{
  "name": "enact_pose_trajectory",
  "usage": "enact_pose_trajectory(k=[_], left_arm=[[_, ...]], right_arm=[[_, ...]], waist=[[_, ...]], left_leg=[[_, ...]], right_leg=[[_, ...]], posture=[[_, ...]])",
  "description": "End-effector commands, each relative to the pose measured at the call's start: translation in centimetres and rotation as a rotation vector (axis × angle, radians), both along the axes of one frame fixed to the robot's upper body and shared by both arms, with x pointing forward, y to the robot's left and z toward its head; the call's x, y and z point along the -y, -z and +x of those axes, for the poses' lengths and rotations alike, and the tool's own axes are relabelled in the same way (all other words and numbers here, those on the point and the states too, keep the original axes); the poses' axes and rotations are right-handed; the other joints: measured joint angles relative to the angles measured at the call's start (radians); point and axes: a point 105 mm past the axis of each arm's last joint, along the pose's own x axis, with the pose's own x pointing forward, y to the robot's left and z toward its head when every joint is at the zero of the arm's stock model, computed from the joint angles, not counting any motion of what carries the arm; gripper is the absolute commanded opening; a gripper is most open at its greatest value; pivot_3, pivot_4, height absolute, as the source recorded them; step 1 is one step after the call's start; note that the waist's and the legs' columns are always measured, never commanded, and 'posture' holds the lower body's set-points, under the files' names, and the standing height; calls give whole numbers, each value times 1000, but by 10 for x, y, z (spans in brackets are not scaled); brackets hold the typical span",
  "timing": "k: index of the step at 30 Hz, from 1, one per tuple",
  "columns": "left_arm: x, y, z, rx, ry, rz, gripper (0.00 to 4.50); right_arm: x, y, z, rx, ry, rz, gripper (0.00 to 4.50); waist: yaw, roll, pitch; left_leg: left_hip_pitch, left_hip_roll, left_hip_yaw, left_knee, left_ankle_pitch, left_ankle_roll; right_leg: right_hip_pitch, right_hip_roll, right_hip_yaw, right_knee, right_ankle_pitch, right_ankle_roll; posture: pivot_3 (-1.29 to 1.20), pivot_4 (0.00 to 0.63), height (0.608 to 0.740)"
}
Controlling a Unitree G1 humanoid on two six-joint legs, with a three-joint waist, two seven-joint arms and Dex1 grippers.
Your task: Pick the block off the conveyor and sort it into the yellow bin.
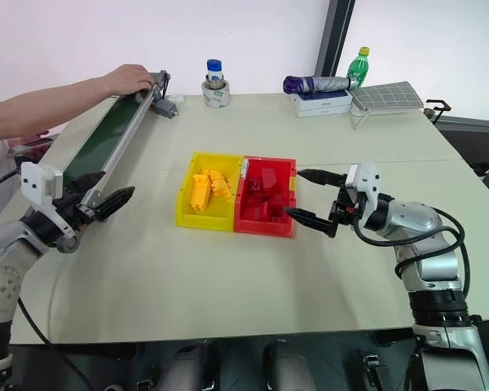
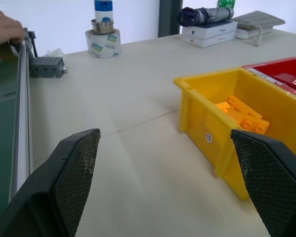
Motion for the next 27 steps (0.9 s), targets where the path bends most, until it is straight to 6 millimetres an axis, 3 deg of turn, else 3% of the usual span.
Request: enact_pose_trajectory(k=[1, 16, 27], left_arm=[[-3, -18, -1, 90, -27, 45, 4457], [-5, -13, -2, 82, -56, 62, 4457], [-19, -14, -11, 96, -126, 46, 4457]], right_arm=[[-2, -9, 0, 42, -7, 1, 4500], [-2, -6, 2, 39, 5, -12, 4500], [1, -2, 9, 29, 40, -26, 4500]], waist=[[0, 0, 0], [-1, 0, 0], [0, 0, 0]], left_leg=[[0, 0, 0, 0, 0, 0], [0, 0, 0, 0, 0, 0], [0, 0, 0, 0, 0, 0]], right_leg=[[0, 0, 0, 0, 0, 0], [0, 0, 0, 0, 0, 0], [0, 0, 0, 0, 0, 0]], posture=[[0, 150, 740], [0, 150, 740], [0, 150, 740]])
